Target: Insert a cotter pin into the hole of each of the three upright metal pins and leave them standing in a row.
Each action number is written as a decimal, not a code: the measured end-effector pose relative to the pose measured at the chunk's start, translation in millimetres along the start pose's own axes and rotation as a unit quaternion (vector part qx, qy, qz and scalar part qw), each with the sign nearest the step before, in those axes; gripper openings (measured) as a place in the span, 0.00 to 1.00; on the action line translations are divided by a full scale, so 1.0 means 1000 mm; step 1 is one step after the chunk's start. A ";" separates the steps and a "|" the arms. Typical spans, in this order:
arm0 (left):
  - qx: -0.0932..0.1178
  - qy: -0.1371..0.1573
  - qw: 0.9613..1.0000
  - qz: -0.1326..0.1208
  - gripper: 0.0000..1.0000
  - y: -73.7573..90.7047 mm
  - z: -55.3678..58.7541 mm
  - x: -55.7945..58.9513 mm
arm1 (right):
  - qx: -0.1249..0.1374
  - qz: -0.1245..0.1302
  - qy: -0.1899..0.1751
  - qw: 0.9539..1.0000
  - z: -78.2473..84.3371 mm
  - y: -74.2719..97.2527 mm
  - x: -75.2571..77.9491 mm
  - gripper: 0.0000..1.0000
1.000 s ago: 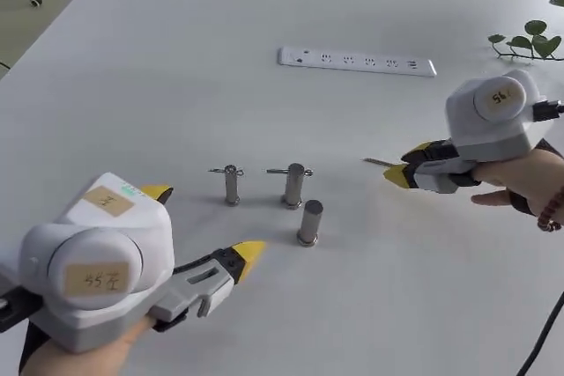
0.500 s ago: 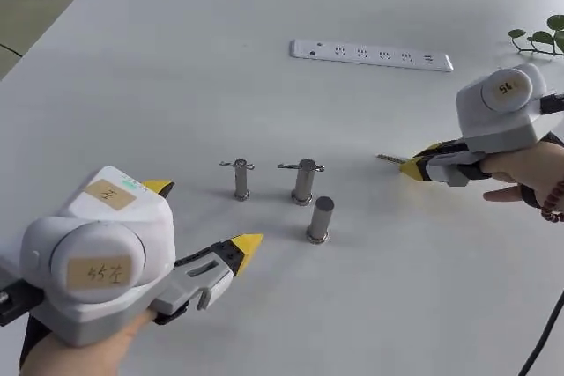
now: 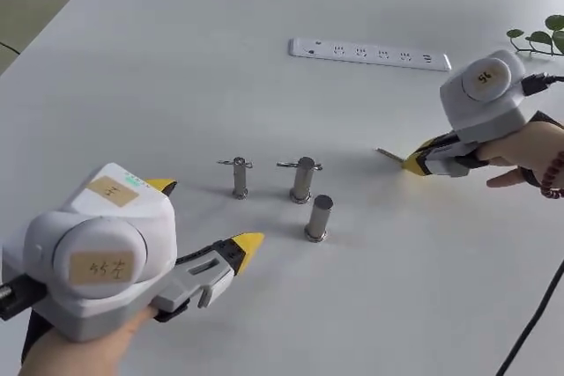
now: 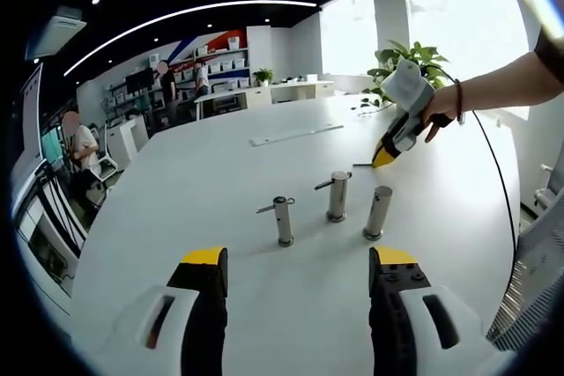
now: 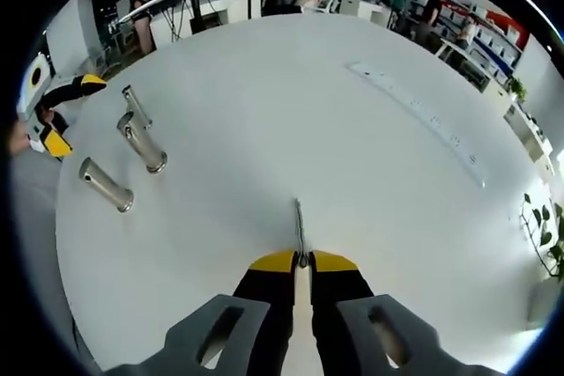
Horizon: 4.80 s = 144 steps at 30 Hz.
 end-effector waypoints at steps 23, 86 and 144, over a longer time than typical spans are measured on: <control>-0.003 -0.002 1.000 0.001 0.62 0.002 0.000 -0.001 | -0.019 0.013 0.073 0.997 -0.009 0.002 -0.006 0.00; -0.065 0.242 0.928 0.274 0.05 -0.002 -0.062 0.064 | 0.137 -0.108 0.303 0.937 -0.085 0.061 -0.187 0.00; 0.009 0.091 0.928 0.361 0.00 0.029 -0.059 0.081 | 0.188 -0.302 0.006 0.935 -0.051 0.071 -0.211 0.12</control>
Point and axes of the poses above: the centre of the closed fingertips' face, and the gripper's own axes: y roughly backward along the fingers, x roughly to its right, z roughly out of its underside, the point moved 2 cm from there along y, roughly backward along the fingers, and after that the axes turned 10 degrees about -z, right-handed, at the moved point
